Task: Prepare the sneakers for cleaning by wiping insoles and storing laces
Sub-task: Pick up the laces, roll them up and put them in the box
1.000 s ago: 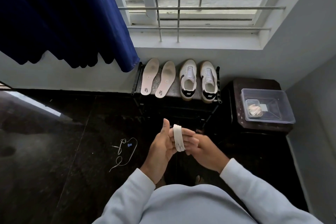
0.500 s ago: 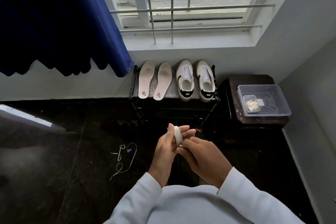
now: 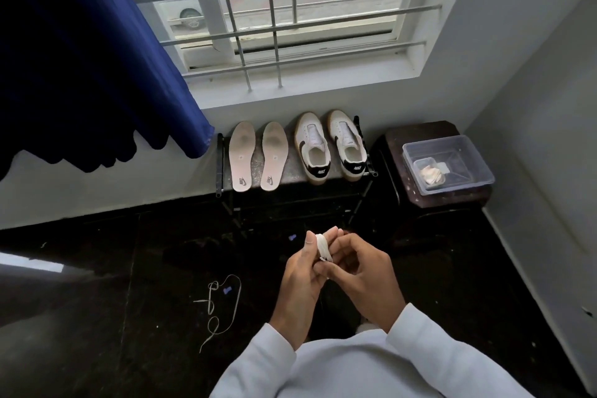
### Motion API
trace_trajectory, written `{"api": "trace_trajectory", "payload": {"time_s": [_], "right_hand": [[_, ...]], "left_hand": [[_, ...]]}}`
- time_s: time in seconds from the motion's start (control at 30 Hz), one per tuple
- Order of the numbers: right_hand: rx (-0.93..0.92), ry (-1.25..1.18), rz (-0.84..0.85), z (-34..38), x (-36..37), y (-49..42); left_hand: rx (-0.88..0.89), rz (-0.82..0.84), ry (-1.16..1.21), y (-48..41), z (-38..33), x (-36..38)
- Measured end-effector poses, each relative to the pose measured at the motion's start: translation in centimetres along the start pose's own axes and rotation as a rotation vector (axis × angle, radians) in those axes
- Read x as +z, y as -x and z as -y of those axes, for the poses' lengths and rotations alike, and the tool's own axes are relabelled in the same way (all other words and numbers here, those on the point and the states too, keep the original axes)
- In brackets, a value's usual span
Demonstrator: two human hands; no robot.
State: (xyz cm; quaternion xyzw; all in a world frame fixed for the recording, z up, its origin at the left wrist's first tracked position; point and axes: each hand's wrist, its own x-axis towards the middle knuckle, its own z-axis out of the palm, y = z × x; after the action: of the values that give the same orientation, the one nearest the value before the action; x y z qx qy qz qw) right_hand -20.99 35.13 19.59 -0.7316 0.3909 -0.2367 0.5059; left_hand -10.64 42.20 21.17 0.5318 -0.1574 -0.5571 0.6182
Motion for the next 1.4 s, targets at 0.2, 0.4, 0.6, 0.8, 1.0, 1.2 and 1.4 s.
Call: {"api": "trace_trajectory", "payload": {"time_s": [0.2, 0.4, 0.6, 0.8, 1.0, 1.2, 1.4], "right_hand": [[0.094, -0.005, -0.089, -1.4, -1.1, -0.1], [0.08, 0.018, -0.222, -2.7, -4.9, -1.9], [0.136, -0.014, -0.276, -6.0, -11.3, -6.5], [0.21, 0.026, -0.342, -11.1, -19.1, -11.7], [0.268, 0.07, -0.37, -15.8, -24.9, -15.3], [0.264, 0.16, -0.455, -19.1, -27.5, -17.6], [0.259, 0.266, -0.5, -20.9, -28.9, -18.7]], "left_hand": [[0.015, 0.101, -0.09, -1.5, 1.5, 1.5], [-0.013, 0.169, -0.141, -5.3, 1.8, 5.3], [-0.145, 0.163, -0.076, -12.3, 2.7, 11.2], [-0.256, 0.088, -0.068, -20.2, 4.4, 19.0], [-0.248, -0.044, -0.149, -25.8, 5.9, 25.6], [-0.177, -0.128, -0.322, -29.6, 7.7, 28.9], [0.032, -0.087, -0.656, -32.1, 8.9, 30.4]]}}
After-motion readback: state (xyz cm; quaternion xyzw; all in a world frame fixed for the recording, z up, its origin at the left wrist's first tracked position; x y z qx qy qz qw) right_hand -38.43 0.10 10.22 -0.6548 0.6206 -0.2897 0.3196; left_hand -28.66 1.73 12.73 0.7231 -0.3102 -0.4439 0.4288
